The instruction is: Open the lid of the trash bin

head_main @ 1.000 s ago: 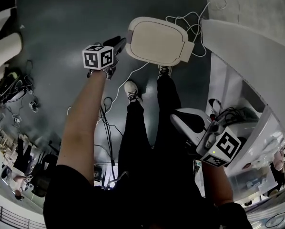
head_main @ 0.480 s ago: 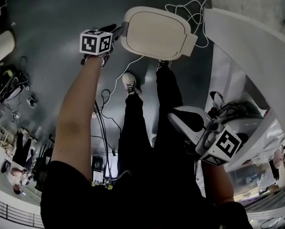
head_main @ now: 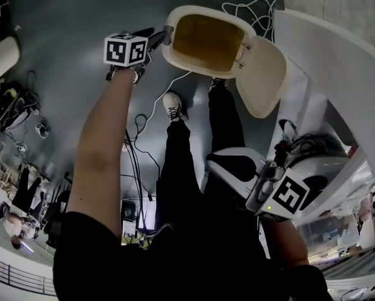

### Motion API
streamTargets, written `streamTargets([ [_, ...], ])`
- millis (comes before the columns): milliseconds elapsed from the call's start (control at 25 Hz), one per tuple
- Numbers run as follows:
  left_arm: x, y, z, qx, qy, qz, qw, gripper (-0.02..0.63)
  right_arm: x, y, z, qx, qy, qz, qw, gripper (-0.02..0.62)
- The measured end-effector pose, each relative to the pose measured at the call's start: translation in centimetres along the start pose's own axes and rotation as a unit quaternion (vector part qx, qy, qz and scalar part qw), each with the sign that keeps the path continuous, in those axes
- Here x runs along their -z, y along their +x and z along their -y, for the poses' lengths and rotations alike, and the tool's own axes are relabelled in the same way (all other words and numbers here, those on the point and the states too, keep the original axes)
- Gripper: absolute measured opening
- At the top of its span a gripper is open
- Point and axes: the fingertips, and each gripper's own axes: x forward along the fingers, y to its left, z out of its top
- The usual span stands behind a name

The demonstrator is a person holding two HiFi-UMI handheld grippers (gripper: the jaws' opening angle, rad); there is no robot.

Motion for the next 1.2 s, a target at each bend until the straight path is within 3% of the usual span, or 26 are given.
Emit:
streamTargets([
  [120, 0.0, -0.1, 0.0, 0.006, -0.008, 0.006, 0.9999, 0.172, 1.4, 1.9, -1.6, -0.023, -0.004, -0.023, 0.999, 0.008],
  [440, 0.0, -0.2, 0.3, 0.001, 0.006, -0.003, 1.0, 0.152, 0.2, 2.1, -0.8, -0.003, -0.003, -0.015, 1.0, 0.008],
  [560, -0.2, -0.6, 1.5, 0.01, 0.003, 0.002, 0.9999, 0.091, 0.0, 1.8, -0.5, 0.006, -0.008, -0.013, 1.0, 0.008],
  [640, -0.1, -1.1, 2.1, 0.011, 0.009, 0.009, 0.9999, 0.003, 0.1, 1.9, -0.6, 0.007, -0.012, -0.015, 1.0, 0.008],
  [680, 0.1, -1.5, 2.2, 0.01, 0.01, 0.015, 0.9998, 0.003, 0.2, 2.1, -0.7, 0.007, -0.014, -0.016, 1.0, 0.008],
  [880, -0.5, -6.5, 3.6, 0.027, -0.012, 0.084, 0.996, 0.003, 0.5, 3.0, -2.4, -0.004, -0.028, -0.024, 0.999, 0.008],
  [1040, 0.9, -12.8, 8.0, 0.07, -0.015, 0.136, 0.9881, 0.003, 0.4, 2.7, -4.5, 0.007, -0.062, -0.033, 0.998, 0.008],
  [1200, 0.7, -19.5, 12.8, 0.111, -0.001, 0.185, 0.9766, 0.003, -1.2, 2.7, -7.7, 0.023, -0.107, 0.002, 0.994, 0.008],
])
